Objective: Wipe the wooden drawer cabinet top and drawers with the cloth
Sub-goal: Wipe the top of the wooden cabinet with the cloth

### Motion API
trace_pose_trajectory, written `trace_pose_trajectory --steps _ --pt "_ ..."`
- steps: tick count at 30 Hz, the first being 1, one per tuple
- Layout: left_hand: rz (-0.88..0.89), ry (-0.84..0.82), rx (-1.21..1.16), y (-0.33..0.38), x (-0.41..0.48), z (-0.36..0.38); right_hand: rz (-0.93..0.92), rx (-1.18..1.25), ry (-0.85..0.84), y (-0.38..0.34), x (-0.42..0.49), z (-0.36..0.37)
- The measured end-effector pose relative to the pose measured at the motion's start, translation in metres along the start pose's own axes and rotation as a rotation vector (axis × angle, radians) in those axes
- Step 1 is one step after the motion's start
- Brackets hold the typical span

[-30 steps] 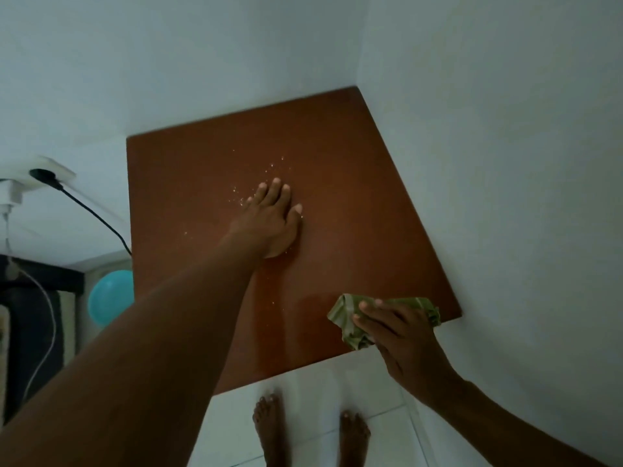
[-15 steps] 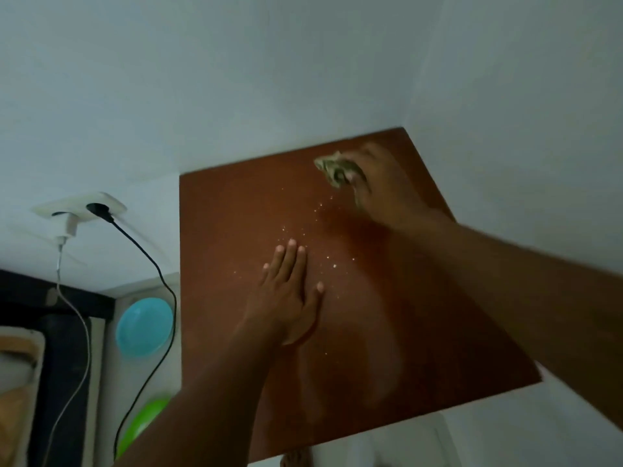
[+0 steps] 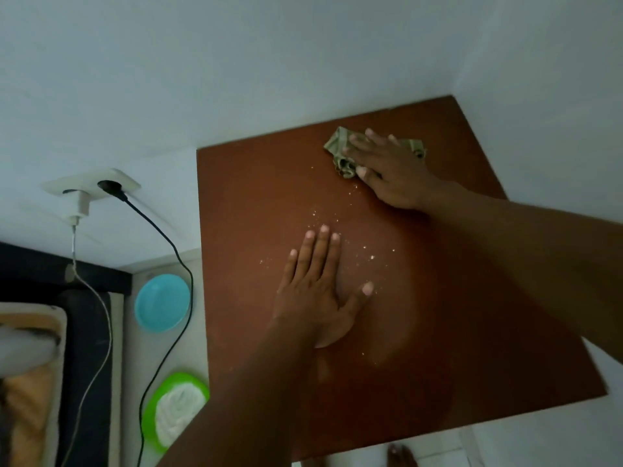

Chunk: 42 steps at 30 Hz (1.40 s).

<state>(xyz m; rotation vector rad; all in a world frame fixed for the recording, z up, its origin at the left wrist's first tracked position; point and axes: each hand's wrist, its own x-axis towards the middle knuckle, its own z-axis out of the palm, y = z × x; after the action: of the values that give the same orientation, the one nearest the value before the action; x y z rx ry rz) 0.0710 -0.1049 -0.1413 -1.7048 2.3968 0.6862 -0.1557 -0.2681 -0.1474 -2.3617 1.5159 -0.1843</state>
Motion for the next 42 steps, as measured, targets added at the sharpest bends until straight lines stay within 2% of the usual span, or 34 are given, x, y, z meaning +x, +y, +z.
trace_pose_trajectory --steps 7,11,14,17,21,23,26,29,31,35,40,42 --pt "0.013 -0.019 -0.003 -0.003 0.001 -0.001 -0.064 0.113 -0.007 -0.044 -0.148 0.028" --pt "0.005 -0.015 -0.015 -0.003 0.0 -0.002 -0.092 0.089 -0.024 -0.076 -0.242 0.051" --pt "-0.004 -0.037 -0.006 -0.002 0.001 -0.005 -0.121 0.11 0.06 -0.101 -0.303 0.068" --pt "-0.003 -0.062 -0.024 -0.001 0.001 -0.011 -0.13 0.102 0.161 -0.121 -0.337 0.078" --pt "-0.013 -0.109 -0.085 0.0 -0.006 -0.026 -0.221 0.052 0.126 -0.14 -0.348 0.07" --pt "-0.012 -0.119 -0.051 -0.008 -0.018 -0.028 -0.182 0.147 0.143 -0.145 -0.327 0.052" --pt "-0.033 -0.067 0.028 -0.038 -0.039 -0.029 -0.005 0.317 0.306 -0.133 -0.24 0.014" --pt "-0.089 -0.015 0.062 -0.07 -0.042 -0.037 0.048 0.247 0.334 -0.104 -0.117 -0.018" --pt "-0.113 -0.056 0.047 -0.081 -0.034 -0.039 0.027 0.139 0.285 -0.088 -0.041 -0.029" --pt "-0.133 -0.043 0.019 -0.085 -0.024 -0.022 0.049 0.003 0.021 -0.074 0.044 -0.027" --pt "-0.106 -0.015 0.001 -0.088 -0.028 -0.018 0.129 -0.053 -0.144 -0.074 0.06 0.0" --pt "-0.106 -0.028 -0.013 -0.087 -0.028 -0.018 0.131 -0.103 -0.115 -0.077 0.052 0.012"
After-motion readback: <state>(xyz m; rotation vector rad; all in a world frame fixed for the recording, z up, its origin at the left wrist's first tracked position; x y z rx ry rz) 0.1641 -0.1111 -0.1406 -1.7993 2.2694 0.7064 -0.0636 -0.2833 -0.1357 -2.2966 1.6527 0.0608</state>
